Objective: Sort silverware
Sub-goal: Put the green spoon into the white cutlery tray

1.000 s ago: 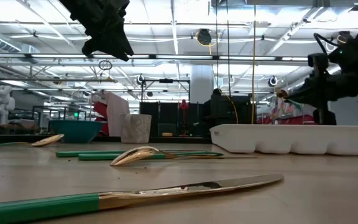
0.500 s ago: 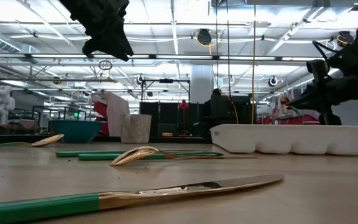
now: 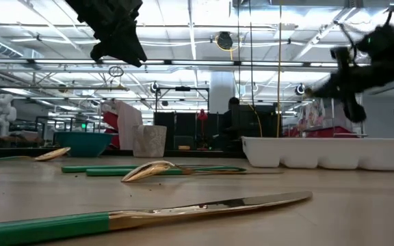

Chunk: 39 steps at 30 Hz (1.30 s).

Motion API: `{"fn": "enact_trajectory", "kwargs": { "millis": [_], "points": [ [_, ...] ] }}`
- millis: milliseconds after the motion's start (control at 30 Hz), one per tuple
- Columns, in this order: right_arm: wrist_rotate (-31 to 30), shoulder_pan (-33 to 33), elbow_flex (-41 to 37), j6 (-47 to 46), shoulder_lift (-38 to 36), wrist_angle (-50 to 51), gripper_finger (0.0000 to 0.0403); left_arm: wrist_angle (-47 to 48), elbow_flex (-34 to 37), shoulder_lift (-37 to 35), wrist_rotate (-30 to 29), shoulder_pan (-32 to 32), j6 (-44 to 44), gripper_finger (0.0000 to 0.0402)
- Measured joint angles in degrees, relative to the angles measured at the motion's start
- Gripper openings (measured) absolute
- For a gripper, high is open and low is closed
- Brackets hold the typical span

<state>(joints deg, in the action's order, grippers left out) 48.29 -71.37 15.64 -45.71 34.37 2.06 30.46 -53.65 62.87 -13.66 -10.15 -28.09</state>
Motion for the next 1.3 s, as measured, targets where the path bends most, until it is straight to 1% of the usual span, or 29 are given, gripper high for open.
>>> {"fn": "enact_trajectory", "kwargs": {
  "millis": [100,167,233,300,333,367,400,533,700,800,900,933,1000,1300],
  "points": [
    [0.70,0.00,6.78,0.04,-0.04,4.61,0.0000,-0.06,0.00,0.00,-0.48,-0.02,-0.01,0.0123],
    [-1.00,0.02,12.79,5.23,-0.36,15.22,0.0000,-0.05,0.00,0.00,-0.44,-0.02,-0.05,0.0123],
    [-7.70,0.02,18.73,13.36,-0.23,32.38,0.0000,-0.04,0.00,0.00,-0.31,0.00,-0.05,0.0123],
    [-16.79,0.02,22.91,21.01,0.17,49.62,0.0000,0.00,0.00,0.00,-0.31,-0.02,-0.08,0.0123],
    [-19.18,-0.02,24.01,23.60,0.17,54.79,0.0000,0.00,0.00,0.00,-0.29,-0.02,-0.08,0.0123],
    [-19.64,-0.04,24.57,25.14,-0.04,57.30,0.0000,-0.02,0.00,0.00,-0.29,-0.02,-0.05,0.0123],
    [-18.70,0.02,24.60,25.73,-0.45,58.38,0.0000,-0.03,0.00,0.00,-0.29,-0.02,-0.03,0.0123],
    [-15.82,0.02,22.63,25.50,-1.71,58.92,0.0000,-0.04,0.00,0.00,-0.49,-0.02,-0.05,0.0123],
    [-14.32,0.02,15.79,23.79,-3.85,57.78,0.0000,-0.04,0.00,0.00,-0.45,-0.02,-0.10,0.0123],
    [-11.77,0.04,10.54,21.38,-5.28,53.50,0.0000,-0.04,0.00,0.00,-0.45,-0.02,-0.12,0.0123],
    [-7.40,0.21,6.61,16.72,-6.05,45.87,0.0000,-0.04,0.00,0.00,-0.40,-0.02,-0.26,0.0123],
    [-5.78,0.24,5.98,15.93,-6.09,42.78,0.0000,-0.04,0.00,0.00,-0.40,-0.02,-0.35,0.0123],
    [-4.82,0.24,4.94,13.99,-6.11,38.88,0.0000,-0.04,0.00,0.00,-0.38,-0.02,-1.21,0.0123],
    [-4.90,0.24,4.08,13.52,-6.08,38.18,0.0000,0.00,0.00,0.00,-0.34,0.00,-1.56,0.0123]
  ]
}}
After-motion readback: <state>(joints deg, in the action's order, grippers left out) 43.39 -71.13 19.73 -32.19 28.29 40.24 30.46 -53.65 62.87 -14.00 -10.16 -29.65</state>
